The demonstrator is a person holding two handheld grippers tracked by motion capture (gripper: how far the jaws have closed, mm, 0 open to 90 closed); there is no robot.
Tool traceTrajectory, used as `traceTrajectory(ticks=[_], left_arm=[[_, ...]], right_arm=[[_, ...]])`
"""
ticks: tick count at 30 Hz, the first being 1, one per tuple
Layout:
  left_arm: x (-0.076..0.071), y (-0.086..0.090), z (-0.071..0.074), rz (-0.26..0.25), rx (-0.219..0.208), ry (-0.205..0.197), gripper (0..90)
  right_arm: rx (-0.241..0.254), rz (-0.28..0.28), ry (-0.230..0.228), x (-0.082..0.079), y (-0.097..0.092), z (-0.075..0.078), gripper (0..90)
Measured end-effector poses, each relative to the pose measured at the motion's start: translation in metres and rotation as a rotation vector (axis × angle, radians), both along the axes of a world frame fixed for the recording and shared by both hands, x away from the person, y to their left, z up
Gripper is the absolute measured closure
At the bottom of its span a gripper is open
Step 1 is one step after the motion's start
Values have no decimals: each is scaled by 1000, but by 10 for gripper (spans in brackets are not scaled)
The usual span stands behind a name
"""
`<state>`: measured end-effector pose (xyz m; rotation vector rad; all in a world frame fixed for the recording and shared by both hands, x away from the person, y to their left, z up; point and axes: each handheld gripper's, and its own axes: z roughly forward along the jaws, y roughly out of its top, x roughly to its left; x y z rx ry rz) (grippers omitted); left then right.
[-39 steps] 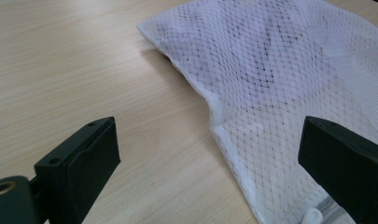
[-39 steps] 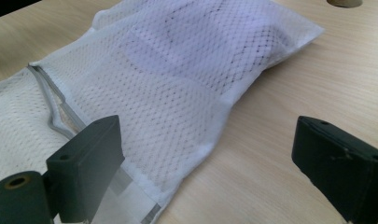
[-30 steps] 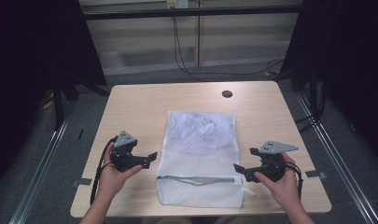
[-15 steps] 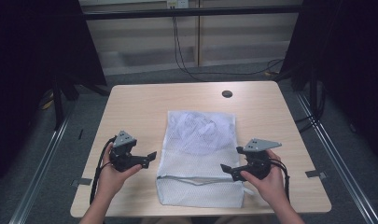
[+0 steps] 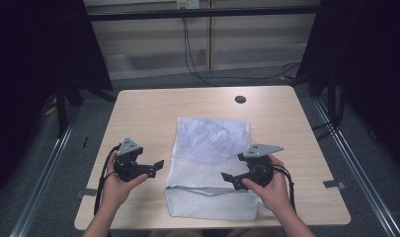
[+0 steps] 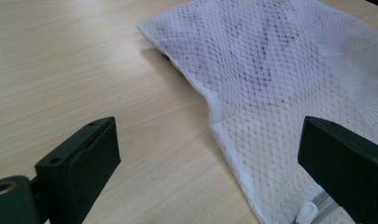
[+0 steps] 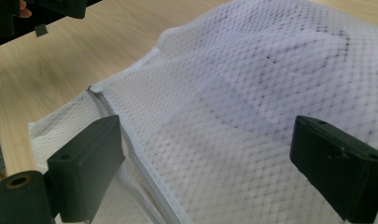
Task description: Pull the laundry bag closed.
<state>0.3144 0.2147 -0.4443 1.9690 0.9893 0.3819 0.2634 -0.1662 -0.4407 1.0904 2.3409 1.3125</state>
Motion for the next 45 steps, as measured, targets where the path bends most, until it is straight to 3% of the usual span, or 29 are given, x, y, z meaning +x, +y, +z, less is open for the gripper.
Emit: traceTrajectory(ticks=[24, 45], left_arm=[[-2, 1, 1, -8, 8, 2, 57], [-2, 4, 1, -7, 1, 1, 57]], right_arm=[[20, 84, 30, 7, 51, -4, 91], [28, 142, 49, 11, 82, -11, 128]])
